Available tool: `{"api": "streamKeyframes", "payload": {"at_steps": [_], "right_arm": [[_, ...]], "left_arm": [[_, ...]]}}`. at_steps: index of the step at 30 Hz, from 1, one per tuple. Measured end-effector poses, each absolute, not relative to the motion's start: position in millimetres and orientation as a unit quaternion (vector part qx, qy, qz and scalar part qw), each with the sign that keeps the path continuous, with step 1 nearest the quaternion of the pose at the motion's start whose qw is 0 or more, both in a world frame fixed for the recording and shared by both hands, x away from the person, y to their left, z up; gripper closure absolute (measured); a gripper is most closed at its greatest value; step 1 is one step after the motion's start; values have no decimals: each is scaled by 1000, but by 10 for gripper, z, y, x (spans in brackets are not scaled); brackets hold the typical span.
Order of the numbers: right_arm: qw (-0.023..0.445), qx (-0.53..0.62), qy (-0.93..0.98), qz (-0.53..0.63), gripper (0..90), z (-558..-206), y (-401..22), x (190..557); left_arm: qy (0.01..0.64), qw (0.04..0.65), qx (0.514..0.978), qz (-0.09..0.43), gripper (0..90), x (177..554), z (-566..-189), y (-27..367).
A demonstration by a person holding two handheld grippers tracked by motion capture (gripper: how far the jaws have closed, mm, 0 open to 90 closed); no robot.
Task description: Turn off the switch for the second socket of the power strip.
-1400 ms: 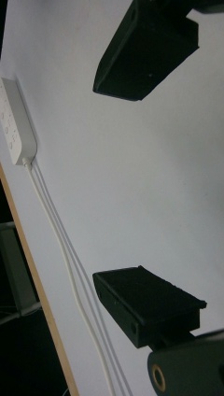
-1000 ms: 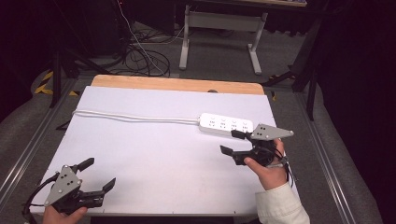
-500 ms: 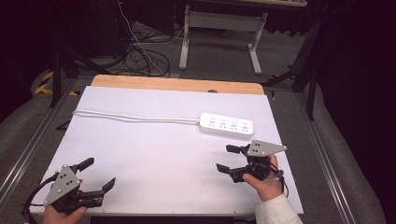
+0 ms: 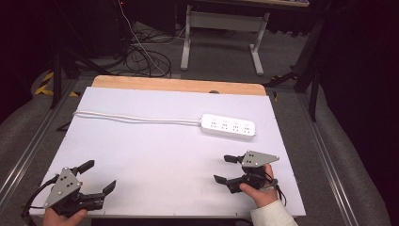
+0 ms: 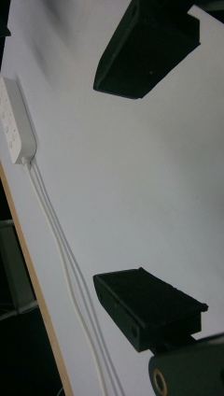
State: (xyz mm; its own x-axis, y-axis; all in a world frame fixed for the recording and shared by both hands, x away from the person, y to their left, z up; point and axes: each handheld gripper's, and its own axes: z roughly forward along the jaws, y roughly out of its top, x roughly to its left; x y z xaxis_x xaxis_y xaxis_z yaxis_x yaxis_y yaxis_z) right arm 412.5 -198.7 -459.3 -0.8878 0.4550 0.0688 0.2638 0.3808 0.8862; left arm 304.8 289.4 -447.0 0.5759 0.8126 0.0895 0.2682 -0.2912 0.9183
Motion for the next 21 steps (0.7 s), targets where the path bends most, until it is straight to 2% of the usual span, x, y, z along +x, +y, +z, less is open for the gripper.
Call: {"api": "streamKeyframes", "payload": {"at_steps": [10,21], "right_arm": [[98,230,829,500,195,-4831,-1973,4070],[131,224,827,500,199,-4794,-1984,4041]], "left_arm": [[365,476,747,287,93,3067,-4484,2877],[361,476,745,297,90,3067,-4484,2889]]}}
